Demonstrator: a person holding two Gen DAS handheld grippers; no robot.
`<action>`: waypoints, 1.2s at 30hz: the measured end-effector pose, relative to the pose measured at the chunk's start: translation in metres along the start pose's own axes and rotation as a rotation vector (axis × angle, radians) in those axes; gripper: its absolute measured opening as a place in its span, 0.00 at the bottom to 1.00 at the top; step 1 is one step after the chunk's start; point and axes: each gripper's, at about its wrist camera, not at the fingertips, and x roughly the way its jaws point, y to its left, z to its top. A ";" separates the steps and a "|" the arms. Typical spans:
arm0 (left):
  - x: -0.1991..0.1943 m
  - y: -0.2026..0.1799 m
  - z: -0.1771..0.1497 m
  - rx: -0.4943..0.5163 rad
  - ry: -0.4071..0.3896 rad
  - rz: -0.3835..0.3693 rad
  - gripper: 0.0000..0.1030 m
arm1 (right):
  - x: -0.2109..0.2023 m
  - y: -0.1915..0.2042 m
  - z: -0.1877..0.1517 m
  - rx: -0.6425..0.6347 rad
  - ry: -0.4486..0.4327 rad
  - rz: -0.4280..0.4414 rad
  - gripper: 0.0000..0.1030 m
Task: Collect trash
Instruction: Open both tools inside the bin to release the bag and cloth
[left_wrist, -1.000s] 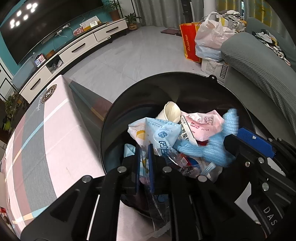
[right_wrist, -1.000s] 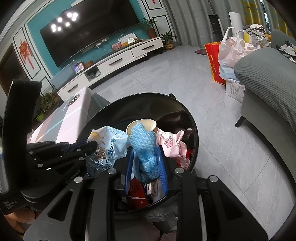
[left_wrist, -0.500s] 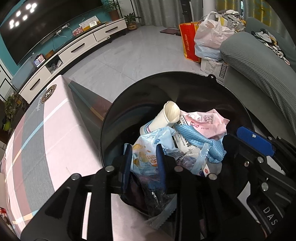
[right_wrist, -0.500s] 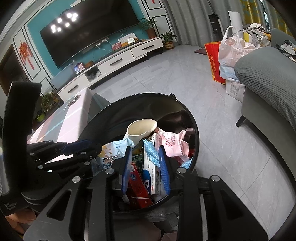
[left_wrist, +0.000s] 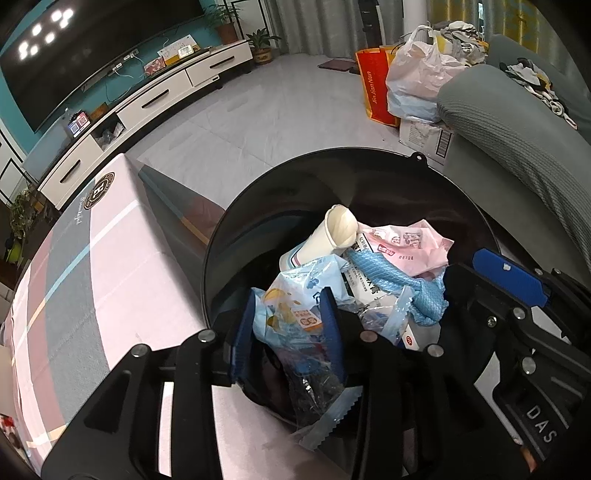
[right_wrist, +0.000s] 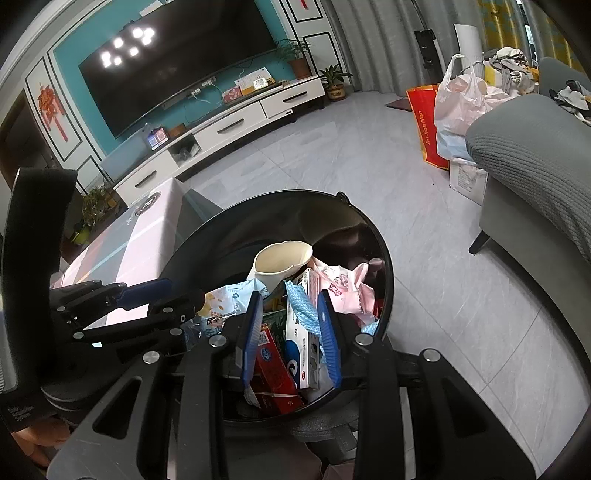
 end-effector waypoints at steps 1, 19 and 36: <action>0.000 0.000 0.000 0.000 -0.001 0.001 0.37 | 0.000 0.000 0.000 0.000 0.000 -0.001 0.30; -0.012 0.005 0.000 -0.015 -0.018 0.002 0.53 | -0.010 -0.002 0.003 0.004 -0.011 -0.009 0.39; -0.047 0.018 -0.006 -0.050 -0.068 0.013 0.80 | -0.039 0.003 0.002 0.002 -0.033 -0.044 0.60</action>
